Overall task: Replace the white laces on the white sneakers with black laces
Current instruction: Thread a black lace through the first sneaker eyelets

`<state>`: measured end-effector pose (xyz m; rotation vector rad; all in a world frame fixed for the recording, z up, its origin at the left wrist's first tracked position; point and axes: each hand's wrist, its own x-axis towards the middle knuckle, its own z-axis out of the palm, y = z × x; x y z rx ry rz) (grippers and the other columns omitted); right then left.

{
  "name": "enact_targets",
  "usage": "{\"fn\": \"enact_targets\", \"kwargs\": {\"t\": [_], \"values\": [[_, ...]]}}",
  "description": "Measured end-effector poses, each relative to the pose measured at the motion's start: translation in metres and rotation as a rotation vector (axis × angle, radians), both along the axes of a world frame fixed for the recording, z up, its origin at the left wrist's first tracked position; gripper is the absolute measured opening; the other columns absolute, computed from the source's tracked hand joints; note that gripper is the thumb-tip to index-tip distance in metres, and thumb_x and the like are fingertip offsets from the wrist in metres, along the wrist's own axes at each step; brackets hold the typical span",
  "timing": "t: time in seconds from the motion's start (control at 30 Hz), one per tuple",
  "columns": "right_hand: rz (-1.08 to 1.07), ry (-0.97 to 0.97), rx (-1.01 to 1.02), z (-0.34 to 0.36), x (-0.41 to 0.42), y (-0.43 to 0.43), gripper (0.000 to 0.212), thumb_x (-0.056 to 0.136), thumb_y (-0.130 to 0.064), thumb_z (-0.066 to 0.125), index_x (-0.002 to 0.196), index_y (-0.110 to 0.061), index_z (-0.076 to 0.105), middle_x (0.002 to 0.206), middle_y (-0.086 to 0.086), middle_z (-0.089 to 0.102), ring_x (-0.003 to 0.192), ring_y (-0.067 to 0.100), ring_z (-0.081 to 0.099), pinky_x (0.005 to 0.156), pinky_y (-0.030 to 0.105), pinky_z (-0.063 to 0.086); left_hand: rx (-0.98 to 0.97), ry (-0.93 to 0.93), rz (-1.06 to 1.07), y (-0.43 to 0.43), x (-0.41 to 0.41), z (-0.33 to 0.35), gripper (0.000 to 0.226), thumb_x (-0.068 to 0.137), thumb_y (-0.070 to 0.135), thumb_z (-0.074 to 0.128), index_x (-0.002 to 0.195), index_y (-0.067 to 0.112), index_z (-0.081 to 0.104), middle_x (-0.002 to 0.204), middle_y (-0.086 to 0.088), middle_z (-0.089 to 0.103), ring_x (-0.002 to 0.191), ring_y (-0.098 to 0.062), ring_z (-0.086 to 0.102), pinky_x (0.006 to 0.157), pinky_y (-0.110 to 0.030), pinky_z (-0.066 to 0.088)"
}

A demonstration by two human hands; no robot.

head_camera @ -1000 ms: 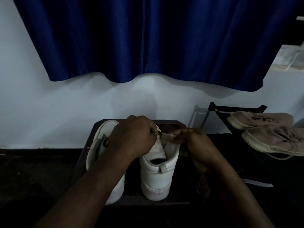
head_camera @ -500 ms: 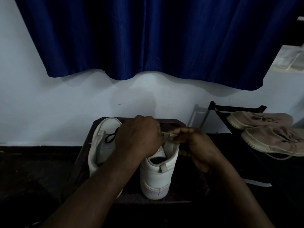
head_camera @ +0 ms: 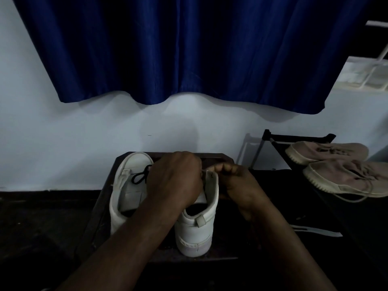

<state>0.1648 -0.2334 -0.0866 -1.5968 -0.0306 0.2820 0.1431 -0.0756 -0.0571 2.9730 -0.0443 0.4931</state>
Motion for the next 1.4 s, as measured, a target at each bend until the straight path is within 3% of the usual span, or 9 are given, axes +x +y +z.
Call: {"fn": "enact_targets", "kwargs": {"t": [0.33, 0.6, 0.7, 0.8, 0.93, 1.03, 1.13, 1.3, 1.4], "values": [[-0.184, -0.103, -0.098, -0.004, 0.010, 0.012, 0.018, 0.092, 0.007, 0.054, 0.082, -0.002, 0.066, 0.079, 0.019, 0.068, 0.074, 0.026, 0.061, 0.070, 0.038, 0.050, 0.028, -0.049, -0.049, 0.006, 0.001, -0.004, 0.020, 0.086, 0.036, 0.063, 0.102, 0.036, 0.075, 0.099, 0.007, 0.073, 0.092, -0.020, 0.068, 0.075, -0.032, 0.051], [-0.379, 0.029, 0.876, 0.019, 0.018, -0.027, 0.026, 0.110, -0.007, 0.036, 0.095, -0.015, 0.056, 0.087, 0.002, 0.071, 0.072, 0.013, 0.073, 0.053, 0.016, 0.051, -0.017, -0.044, -0.016, 0.014, -0.001, -0.006, 0.021, 0.092, 0.033, 0.061, 0.109, 0.039, 0.073, 0.106, 0.014, 0.070, 0.106, -0.017, 0.053, 0.093, -0.037, 0.037], [-0.197, -0.224, 0.196, 0.013, 0.011, -0.017, 0.025, 0.102, 0.001, 0.045, 0.090, -0.016, 0.059, 0.070, -0.001, 0.064, 0.058, 0.012, 0.056, 0.052, 0.023, 0.046, -0.009, -0.038, 0.006, 0.014, -0.001, -0.005, 0.019, 0.092, 0.035, 0.061, 0.106, 0.039, 0.072, 0.104, 0.015, 0.069, 0.106, -0.016, 0.051, 0.089, -0.036, 0.035], [0.062, -0.575, -0.526, 0.003, 0.010, -0.012, 0.021, 0.097, -0.004, 0.063, 0.101, -0.023, 0.071, 0.090, -0.002, 0.076, 0.079, 0.012, 0.069, 0.075, 0.023, 0.054, 0.005, -0.030, 0.021, 0.014, -0.002, -0.004, 0.017, 0.091, 0.036, 0.061, 0.104, 0.040, 0.072, 0.101, 0.015, 0.068, 0.104, -0.016, 0.050, 0.084, -0.035, 0.032], [0.183, -0.965, -0.751, 0.004, 0.006, -0.009, 0.022, 0.089, 0.000, 0.067, 0.106, -0.009, 0.079, 0.109, 0.001, 0.075, 0.105, 0.012, 0.056, 0.080, -0.010, 0.027, -0.011, -0.036, 0.039, 0.015, -0.003, -0.004, 0.015, 0.091, 0.038, 0.062, 0.103, 0.039, 0.071, 0.099, 0.015, 0.067, 0.106, -0.017, 0.049, 0.085, -0.036, 0.032], [0.102, -0.703, -0.718, 0.005, 0.010, -0.014, 0.018, 0.093, -0.004, 0.067, 0.095, -0.017, 0.079, 0.093, -0.003, 0.078, 0.087, 0.007, 0.064, 0.075, 0.003, 0.039, -0.026, -0.044, 0.033, 0.014, -0.004, -0.003, 0.014, 0.092, 0.038, 0.061, 0.105, 0.039, 0.068, 0.101, 0.016, 0.067, 0.108, -0.017, 0.048, 0.083, -0.035, 0.028], [0.075, -0.291, -0.107, 0.004, 0.011, -0.011, 0.017, 0.100, -0.005, 0.060, 0.087, -0.006, 0.070, 0.071, 0.008, 0.069, 0.069, 0.017, 0.064, 0.075, 0.033, 0.050, -0.039, -0.052, 0.043, 0.015, -0.004, -0.003, 0.014, 0.091, 0.036, 0.062, 0.105, 0.038, 0.064, 0.101, 0.016, 0.069, 0.109, -0.018, 0.048, 0.084, -0.036, 0.029], [-0.054, -0.096, 1.259, 0.029, 0.007, -0.013, 0.024, 0.097, -0.001, 0.047, 0.085, -0.007, 0.067, 0.076, 0.002, 0.064, 0.070, 0.013, 0.067, 0.094, 0.042, 0.061, -0.037, -0.048, 0.050, 0.019, -0.006, -0.004, 0.018, 0.092, 0.035, 0.060, 0.110, 0.036, 0.062, 0.105, 0.014, 0.070, 0.112, -0.020, 0.049, 0.089, -0.040, 0.033], [-0.173, -0.132, 1.432, 0.034, 0.011, -0.025, 0.030, 0.100, 0.001, 0.046, 0.084, -0.008, 0.070, 0.082, -0.002, 0.066, 0.062, 0.006, 0.062, 0.079, 0.031, 0.063, -0.050, -0.050, 0.056, 0.020, -0.006, -0.004, 0.017, 0.092, 0.033, 0.060, 0.109, 0.035, 0.060, 0.104, 0.014, 0.069, 0.112, -0.020, 0.048, 0.090, -0.040, 0.032]]}}
